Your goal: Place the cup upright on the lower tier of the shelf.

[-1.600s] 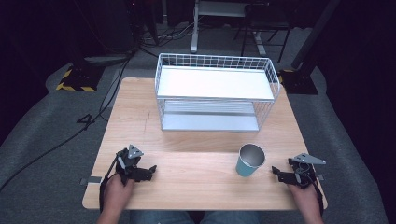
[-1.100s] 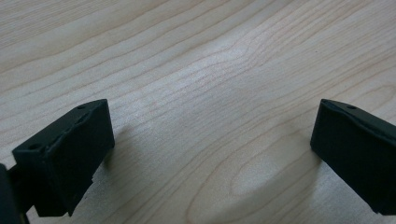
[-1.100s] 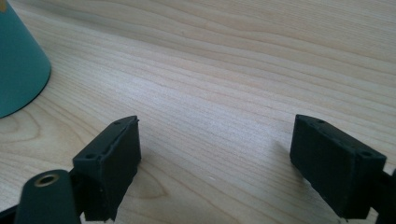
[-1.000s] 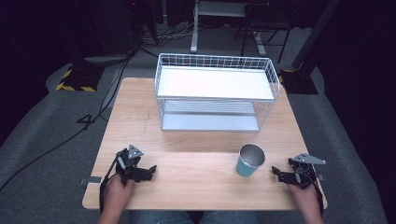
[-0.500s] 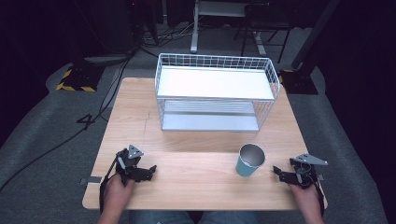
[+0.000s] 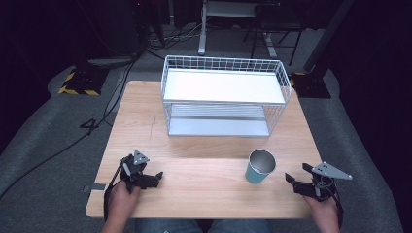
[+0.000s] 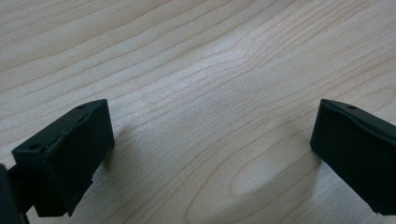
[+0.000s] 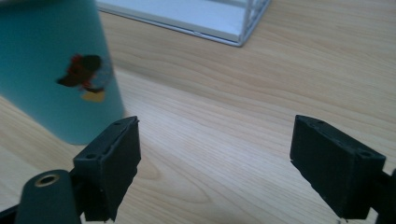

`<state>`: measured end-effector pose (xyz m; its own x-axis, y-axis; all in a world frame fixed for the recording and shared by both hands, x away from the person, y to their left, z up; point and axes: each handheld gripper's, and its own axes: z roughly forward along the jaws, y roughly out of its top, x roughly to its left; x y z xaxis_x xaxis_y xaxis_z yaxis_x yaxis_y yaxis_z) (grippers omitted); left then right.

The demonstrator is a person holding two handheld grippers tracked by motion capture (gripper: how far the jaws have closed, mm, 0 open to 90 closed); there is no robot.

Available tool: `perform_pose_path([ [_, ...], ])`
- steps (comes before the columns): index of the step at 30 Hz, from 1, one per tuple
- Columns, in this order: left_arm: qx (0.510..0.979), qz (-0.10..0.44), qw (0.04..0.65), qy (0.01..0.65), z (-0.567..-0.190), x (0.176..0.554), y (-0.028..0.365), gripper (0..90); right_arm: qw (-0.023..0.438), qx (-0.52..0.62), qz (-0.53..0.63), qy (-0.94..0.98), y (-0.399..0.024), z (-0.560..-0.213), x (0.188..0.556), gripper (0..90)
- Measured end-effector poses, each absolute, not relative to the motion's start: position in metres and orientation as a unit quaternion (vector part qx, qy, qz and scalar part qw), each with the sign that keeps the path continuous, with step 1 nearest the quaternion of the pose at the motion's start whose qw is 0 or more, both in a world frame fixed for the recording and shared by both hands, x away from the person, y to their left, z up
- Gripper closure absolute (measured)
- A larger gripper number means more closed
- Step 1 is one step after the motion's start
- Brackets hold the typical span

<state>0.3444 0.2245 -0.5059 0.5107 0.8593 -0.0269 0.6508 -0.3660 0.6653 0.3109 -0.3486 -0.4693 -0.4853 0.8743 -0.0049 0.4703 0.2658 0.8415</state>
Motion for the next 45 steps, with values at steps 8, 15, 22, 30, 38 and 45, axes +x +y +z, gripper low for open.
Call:
perform_pose_path([
  [8, 0.81, 0.165, 0.316, 0.466, -0.506, 0.345, 0.224, 0.0, 0.248, 0.425, 0.437, 0.753, -0.337, -0.455, 0.298, 17.0],
  [15, 0.81, 0.165, 0.315, 0.466, -0.506, 0.345, 0.224, 0.1, 0.23, 0.41, 0.449, 0.76, -0.321, -0.45, 0.291, 17.0],
  [22, 0.81, 0.165, 0.316, 0.466, -0.506, 0.345, 0.224, 0.1, 0.221, 0.384, 0.452, 0.774, -0.306, -0.449, 0.288, 16.5],
  [30, 0.81, 0.165, 0.316, 0.466, -0.506, 0.345, 0.224, 0.1, 0.198, 0.367, 0.455, 0.787, -0.291, -0.454, 0.288, 14.8],
  [38, 0.81, 0.165, 0.316, 0.466, -0.506, 0.345, 0.224, 0.1, 0.199, 0.366, 0.459, 0.785, -0.276, -0.463, 0.291, 8.6],
  [45, 0.81, 0.165, 0.315, 0.466, -0.506, 0.345, 0.224, 0.1, 0.21, 0.378, 0.456, 0.778, -0.266, -0.471, 0.298, 8.1],
])
